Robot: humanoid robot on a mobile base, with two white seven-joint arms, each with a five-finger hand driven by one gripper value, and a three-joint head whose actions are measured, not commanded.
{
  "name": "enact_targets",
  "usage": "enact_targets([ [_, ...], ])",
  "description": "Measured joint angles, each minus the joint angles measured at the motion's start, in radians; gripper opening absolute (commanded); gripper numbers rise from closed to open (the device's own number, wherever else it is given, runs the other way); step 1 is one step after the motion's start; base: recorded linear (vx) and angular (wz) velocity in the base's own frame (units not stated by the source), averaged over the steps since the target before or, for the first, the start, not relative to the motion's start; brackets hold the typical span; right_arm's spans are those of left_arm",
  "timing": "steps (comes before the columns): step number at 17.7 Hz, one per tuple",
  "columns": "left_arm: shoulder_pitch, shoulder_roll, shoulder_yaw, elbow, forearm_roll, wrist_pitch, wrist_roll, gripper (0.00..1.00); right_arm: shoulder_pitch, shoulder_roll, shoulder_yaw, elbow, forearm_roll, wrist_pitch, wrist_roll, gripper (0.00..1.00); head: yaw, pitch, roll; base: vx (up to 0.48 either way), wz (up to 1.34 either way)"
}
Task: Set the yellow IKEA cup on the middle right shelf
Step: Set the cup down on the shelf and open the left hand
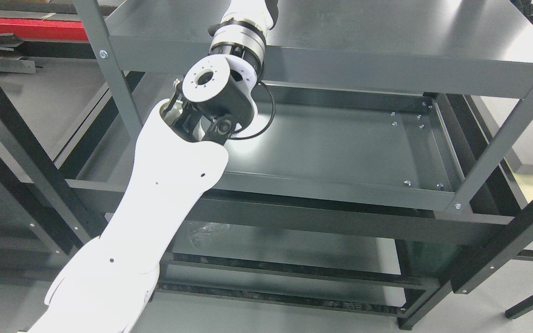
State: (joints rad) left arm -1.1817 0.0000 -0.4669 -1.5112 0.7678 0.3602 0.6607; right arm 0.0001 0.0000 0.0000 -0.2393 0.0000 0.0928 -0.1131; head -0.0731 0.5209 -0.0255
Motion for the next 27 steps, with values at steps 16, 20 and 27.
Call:
enact_targets([
  [16, -0.061, 0.000, -0.060, 0.175, 0.022, 0.047, 0.007, 0.95, 0.000, 0.000, 0.000, 0.000, 0.000, 0.000, -0.004, 0.99, 0.0000, 0.000, 0.000, 0.000, 0.00],
  [20, -0.062, 0.000, -0.069, 0.190, 0.014, 0.047, 0.004, 0.99, 0.000, 0.000, 0.000, 0.000, 0.000, 0.000, -0.004, 0.99, 0.0000, 0.000, 0.000, 0.000, 0.00],
  [27, -0.054, 0.000, -0.075, 0.169, -0.063, 0.037, 0.002, 0.99, 0.000, 0.000, 0.000, 0.000, 0.000, 0.000, -0.004, 0.99, 0.0000, 0.000, 0.000, 0.000, 0.00],
])
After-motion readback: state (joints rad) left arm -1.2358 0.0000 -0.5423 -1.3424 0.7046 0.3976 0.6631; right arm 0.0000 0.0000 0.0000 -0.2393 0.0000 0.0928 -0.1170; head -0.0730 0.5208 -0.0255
